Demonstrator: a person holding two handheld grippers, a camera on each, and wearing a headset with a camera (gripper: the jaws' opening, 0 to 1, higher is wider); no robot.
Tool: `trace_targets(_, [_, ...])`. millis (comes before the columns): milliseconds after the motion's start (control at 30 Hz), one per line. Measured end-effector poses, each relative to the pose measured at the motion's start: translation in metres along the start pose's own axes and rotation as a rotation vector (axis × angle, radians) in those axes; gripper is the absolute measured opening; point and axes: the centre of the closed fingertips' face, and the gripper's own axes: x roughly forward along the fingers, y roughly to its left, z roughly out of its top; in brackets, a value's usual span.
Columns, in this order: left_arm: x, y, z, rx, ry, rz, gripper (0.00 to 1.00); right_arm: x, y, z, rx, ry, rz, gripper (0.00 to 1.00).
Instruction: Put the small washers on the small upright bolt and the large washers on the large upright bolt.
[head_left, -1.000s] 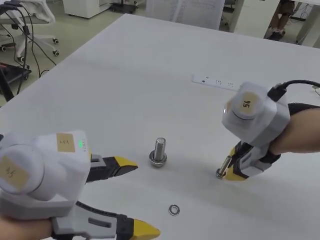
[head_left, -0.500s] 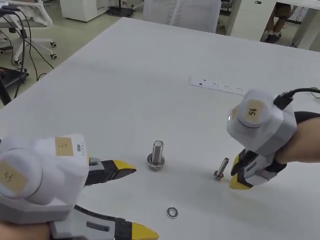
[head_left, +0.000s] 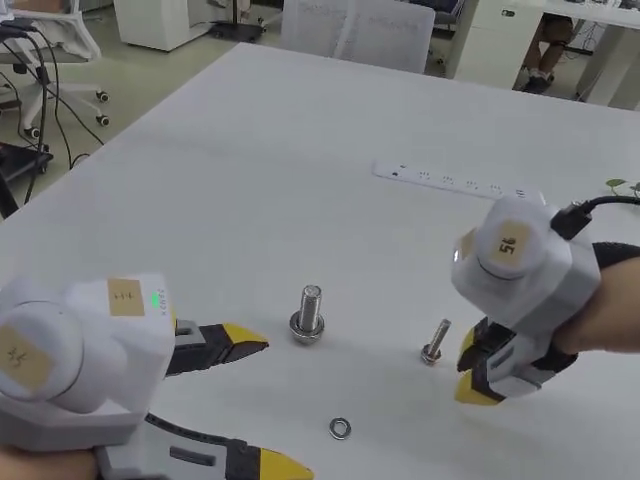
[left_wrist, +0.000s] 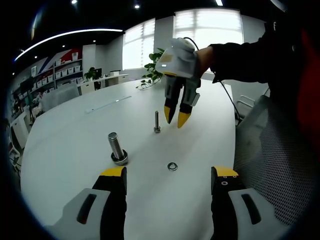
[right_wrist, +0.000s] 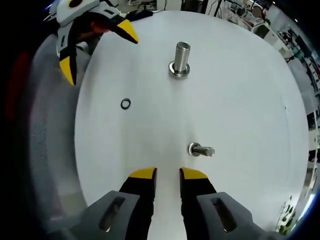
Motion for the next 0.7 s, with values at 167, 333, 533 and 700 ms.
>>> trace_targets(167, [-0.001, 0.001, 0.001, 0.001, -0.001, 0.002, 0.68, 0.001, 0.014, 0.013, -0.027, -0.018, 0.018, 0.2])
trace_targets(333, [0.0, 0.002, 0.001, 0.003, 0.0, 0.002, 0.68, 0.004, 0.027, 0.023, -0.064, -0.021, 0.035, 0.2])
trace_targets(533, [0.0, 0.002, 0.002, 0.004, -0.002, 0.003, 0.68, 0.007, 0.036, 0.036, -0.094, -0.027, 0.053, 0.2])
trace_targets(700, [0.0, 0.002, 0.002, 0.006, -0.001, 0.003, 0.68, 0.012, 0.044, 0.048, -0.124, -0.036, 0.068, 0.21])
